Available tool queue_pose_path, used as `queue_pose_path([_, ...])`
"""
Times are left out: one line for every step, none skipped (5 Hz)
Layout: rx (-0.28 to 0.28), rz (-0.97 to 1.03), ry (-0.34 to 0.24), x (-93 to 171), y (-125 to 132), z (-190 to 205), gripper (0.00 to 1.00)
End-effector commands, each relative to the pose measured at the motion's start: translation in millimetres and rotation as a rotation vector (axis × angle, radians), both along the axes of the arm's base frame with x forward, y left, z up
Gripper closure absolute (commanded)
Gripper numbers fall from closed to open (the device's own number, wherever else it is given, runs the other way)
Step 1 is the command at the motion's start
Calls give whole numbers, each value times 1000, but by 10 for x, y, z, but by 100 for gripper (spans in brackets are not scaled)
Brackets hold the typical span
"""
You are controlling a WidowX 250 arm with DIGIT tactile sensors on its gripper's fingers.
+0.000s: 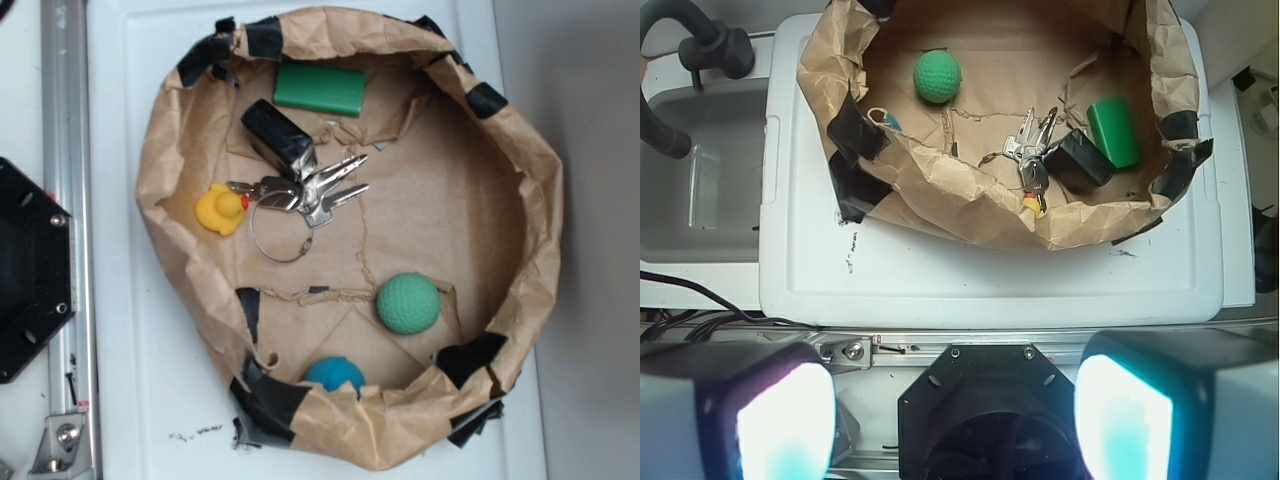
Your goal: Grab the blue ball.
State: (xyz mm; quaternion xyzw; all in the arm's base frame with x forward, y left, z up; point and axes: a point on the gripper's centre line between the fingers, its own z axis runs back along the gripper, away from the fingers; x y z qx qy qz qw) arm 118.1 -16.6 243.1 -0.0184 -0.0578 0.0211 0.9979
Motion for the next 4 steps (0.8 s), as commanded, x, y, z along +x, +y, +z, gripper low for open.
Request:
queue_pose_path([0,0,0,0,0,0,0])
queue_pose_path([-133,198,-41,500,190,-42,0])
queue_pose_path([-193,380,-52,957,219,-297,0])
queue_pose_path([-275,506,-18,1440,241,-772,0])
